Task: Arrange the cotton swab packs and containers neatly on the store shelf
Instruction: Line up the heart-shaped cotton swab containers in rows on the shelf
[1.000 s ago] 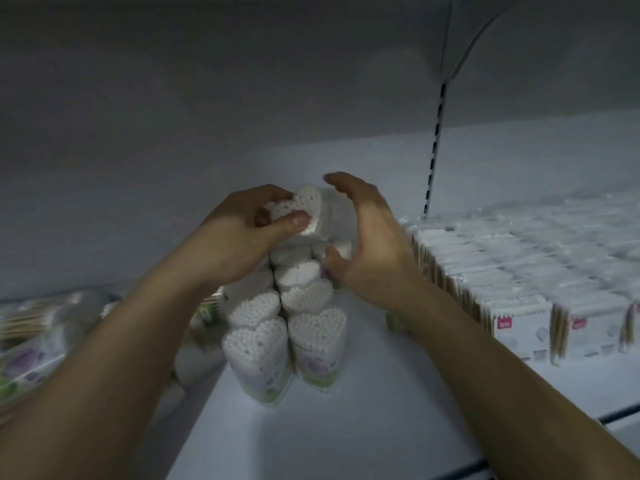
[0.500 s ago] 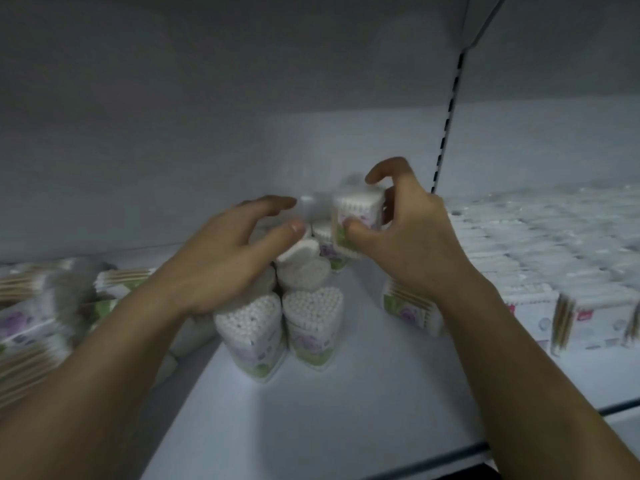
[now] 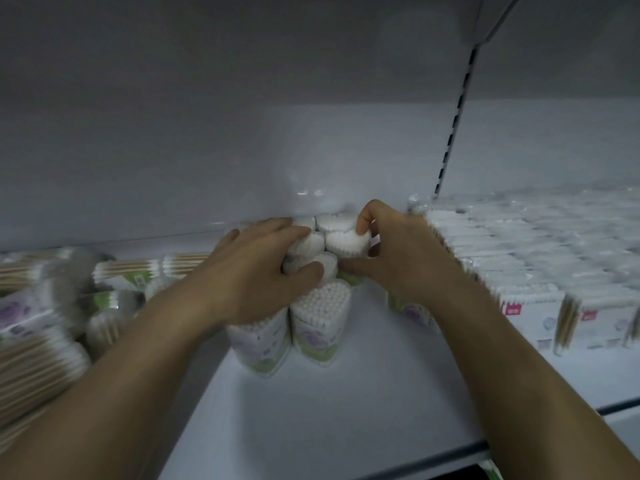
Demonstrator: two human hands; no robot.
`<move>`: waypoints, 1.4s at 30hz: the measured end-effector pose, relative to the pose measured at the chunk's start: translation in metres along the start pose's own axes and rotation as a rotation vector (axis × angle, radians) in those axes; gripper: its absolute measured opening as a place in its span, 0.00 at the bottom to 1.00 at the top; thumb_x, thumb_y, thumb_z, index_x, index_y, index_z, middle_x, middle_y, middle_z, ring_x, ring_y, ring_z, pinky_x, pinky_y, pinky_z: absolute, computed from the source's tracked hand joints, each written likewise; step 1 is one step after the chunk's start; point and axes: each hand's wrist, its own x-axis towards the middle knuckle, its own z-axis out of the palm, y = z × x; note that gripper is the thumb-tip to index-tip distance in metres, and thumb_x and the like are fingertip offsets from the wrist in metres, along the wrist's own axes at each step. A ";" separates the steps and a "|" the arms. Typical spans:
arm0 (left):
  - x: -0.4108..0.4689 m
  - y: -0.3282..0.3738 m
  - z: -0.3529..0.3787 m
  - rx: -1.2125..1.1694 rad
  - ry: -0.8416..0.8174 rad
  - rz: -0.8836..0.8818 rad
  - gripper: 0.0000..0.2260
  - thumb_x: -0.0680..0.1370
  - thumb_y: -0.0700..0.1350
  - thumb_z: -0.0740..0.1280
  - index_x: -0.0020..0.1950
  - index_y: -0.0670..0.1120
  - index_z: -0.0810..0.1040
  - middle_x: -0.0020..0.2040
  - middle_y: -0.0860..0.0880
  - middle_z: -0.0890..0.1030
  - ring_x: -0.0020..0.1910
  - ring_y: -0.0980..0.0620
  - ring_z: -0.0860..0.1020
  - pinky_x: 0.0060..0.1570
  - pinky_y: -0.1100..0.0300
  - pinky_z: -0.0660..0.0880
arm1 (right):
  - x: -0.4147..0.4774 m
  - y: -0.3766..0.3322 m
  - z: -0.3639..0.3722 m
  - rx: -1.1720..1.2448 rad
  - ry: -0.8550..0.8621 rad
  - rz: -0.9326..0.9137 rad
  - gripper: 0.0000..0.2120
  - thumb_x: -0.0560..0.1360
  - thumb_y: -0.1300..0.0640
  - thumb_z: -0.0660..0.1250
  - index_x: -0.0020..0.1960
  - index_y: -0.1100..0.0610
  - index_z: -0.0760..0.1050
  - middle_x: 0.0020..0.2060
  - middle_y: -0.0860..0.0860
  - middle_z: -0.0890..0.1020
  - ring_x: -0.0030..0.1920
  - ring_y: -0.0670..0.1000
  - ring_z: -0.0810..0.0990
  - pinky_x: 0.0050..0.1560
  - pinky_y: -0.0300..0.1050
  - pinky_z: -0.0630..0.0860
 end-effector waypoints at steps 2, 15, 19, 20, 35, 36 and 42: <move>0.001 -0.001 0.001 -0.009 0.003 -0.002 0.41 0.67 0.74 0.49 0.73 0.56 0.72 0.67 0.56 0.74 0.69 0.51 0.72 0.69 0.44 0.68 | 0.000 0.001 0.002 -0.005 0.005 0.004 0.24 0.64 0.43 0.80 0.49 0.50 0.70 0.41 0.52 0.82 0.35 0.54 0.83 0.38 0.53 0.79; 0.001 -0.005 0.003 -0.098 0.072 0.060 0.38 0.67 0.74 0.52 0.62 0.49 0.79 0.57 0.53 0.79 0.60 0.44 0.78 0.65 0.42 0.71 | -0.024 -0.044 -0.076 -0.532 -0.377 -0.038 0.15 0.77 0.41 0.68 0.61 0.44 0.71 0.52 0.48 0.81 0.50 0.53 0.80 0.51 0.52 0.79; -0.001 -0.003 0.001 -0.107 0.086 0.051 0.40 0.65 0.74 0.52 0.62 0.48 0.80 0.60 0.50 0.80 0.62 0.43 0.77 0.66 0.43 0.71 | -0.035 -0.038 -0.062 -0.860 -0.534 -0.040 0.30 0.69 0.42 0.76 0.61 0.49 0.63 0.40 0.48 0.71 0.46 0.57 0.75 0.46 0.49 0.68; -0.002 -0.002 0.001 -0.109 0.086 0.039 0.41 0.64 0.74 0.52 0.63 0.49 0.79 0.62 0.49 0.80 0.63 0.43 0.77 0.67 0.43 0.71 | -0.036 -0.038 -0.058 -0.910 -0.517 -0.088 0.29 0.70 0.44 0.76 0.58 0.50 0.60 0.38 0.48 0.69 0.47 0.58 0.76 0.47 0.50 0.65; -0.002 -0.002 0.002 -0.200 0.126 -0.069 0.38 0.64 0.71 0.56 0.68 0.54 0.79 0.68 0.49 0.79 0.67 0.46 0.76 0.70 0.48 0.70 | -0.017 -0.051 -0.068 -0.331 -0.438 -0.039 0.34 0.64 0.46 0.82 0.63 0.44 0.67 0.52 0.47 0.80 0.43 0.43 0.77 0.41 0.41 0.74; -0.002 -0.002 0.002 -0.225 0.147 -0.080 0.35 0.66 0.69 0.57 0.67 0.54 0.79 0.67 0.49 0.79 0.67 0.46 0.76 0.69 0.49 0.70 | -0.016 -0.050 -0.066 -0.317 -0.426 -0.028 0.36 0.63 0.45 0.83 0.64 0.44 0.66 0.54 0.47 0.78 0.44 0.42 0.76 0.40 0.39 0.72; -0.003 -0.001 0.002 -0.288 0.197 -0.097 0.28 0.69 0.62 0.60 0.64 0.52 0.81 0.64 0.49 0.81 0.64 0.47 0.77 0.66 0.54 0.71 | -0.017 -0.047 -0.046 -0.304 -0.297 -0.031 0.46 0.58 0.47 0.85 0.68 0.46 0.63 0.54 0.50 0.75 0.50 0.51 0.77 0.46 0.45 0.75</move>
